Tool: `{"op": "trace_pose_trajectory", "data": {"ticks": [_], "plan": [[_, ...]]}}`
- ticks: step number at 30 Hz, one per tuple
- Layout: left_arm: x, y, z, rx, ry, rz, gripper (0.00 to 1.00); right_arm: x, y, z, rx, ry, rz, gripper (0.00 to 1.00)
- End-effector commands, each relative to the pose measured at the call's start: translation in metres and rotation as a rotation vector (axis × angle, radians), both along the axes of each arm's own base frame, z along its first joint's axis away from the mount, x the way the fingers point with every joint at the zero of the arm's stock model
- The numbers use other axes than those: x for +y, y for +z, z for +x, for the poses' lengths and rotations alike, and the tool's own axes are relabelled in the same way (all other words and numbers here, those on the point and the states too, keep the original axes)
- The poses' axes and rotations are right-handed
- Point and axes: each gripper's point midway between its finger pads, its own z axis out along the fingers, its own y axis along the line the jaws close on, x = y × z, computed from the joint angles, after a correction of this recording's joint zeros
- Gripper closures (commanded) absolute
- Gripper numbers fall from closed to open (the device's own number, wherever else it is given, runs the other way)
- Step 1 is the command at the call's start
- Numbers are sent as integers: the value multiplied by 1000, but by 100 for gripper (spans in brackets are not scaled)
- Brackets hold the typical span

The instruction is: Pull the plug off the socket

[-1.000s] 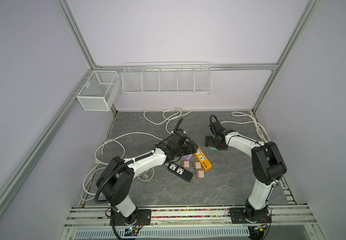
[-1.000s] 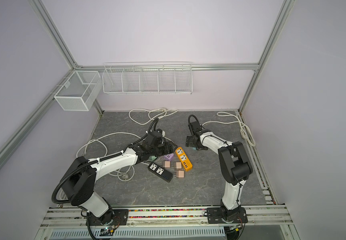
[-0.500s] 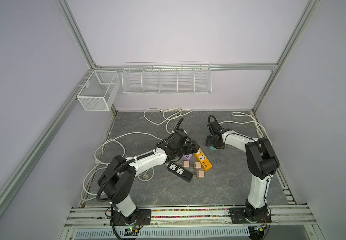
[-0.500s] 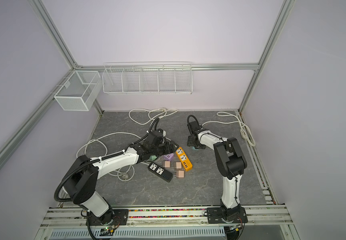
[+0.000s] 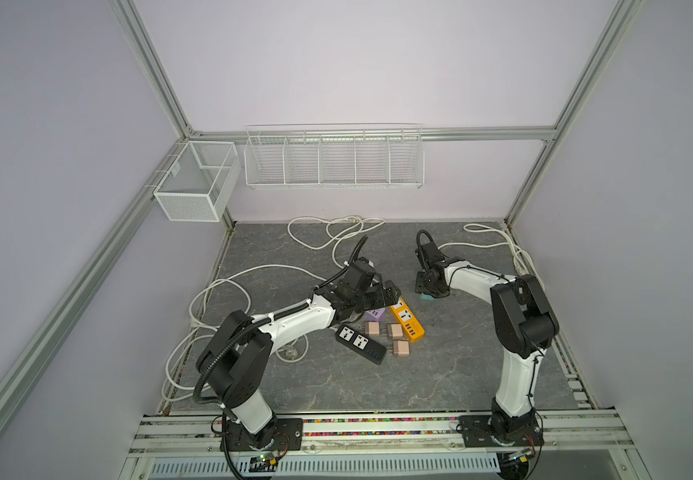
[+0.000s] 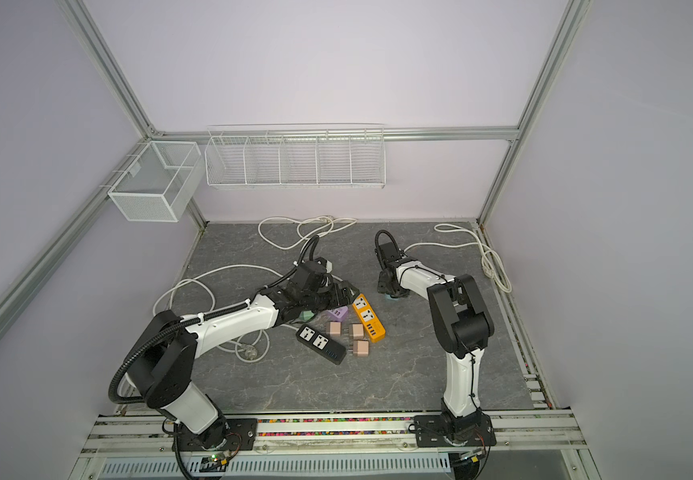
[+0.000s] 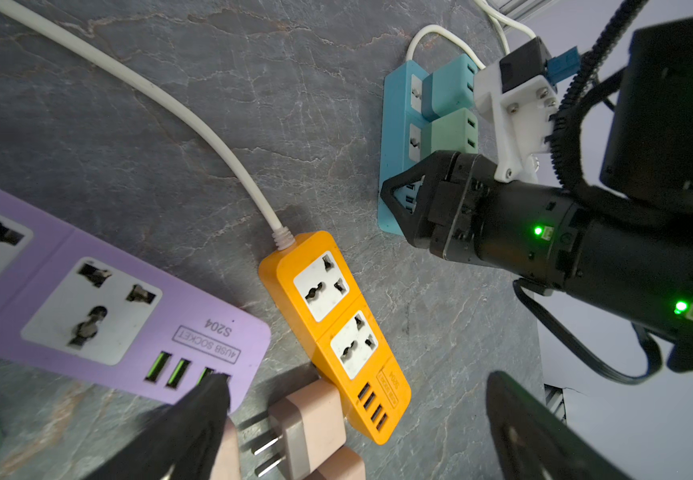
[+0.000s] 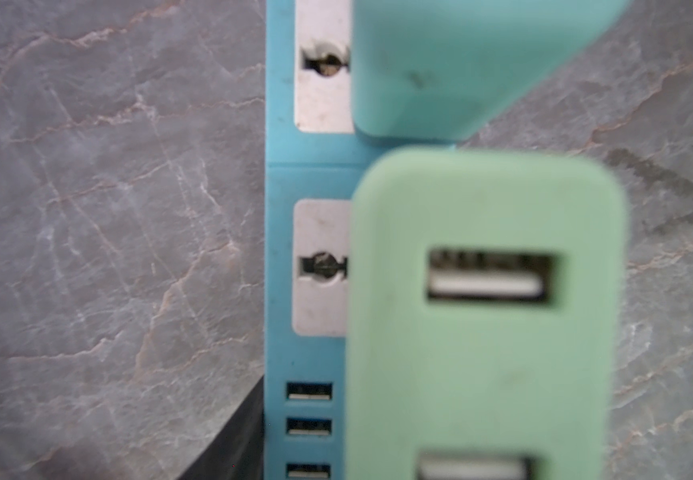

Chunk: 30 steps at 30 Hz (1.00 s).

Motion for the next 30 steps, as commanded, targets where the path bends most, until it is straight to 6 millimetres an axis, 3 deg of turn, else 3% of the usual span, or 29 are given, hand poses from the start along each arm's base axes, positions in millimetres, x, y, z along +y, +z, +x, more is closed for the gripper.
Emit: {"op": "trace_pose_trajectory", "data": {"ticks": [1, 21, 30], "plan": [[-4, 13, 10, -30, 4, -11, 0, -10, 4, -16, 21, 12, -23, 48], [-13, 20, 0, -10, -9, -57, 1, -10, 9, -113, 100, 109, -25, 54], [-23, 16, -8, 4, -19, -35, 1, -11, -7, -159, 156, 96, -20, 53]]}}
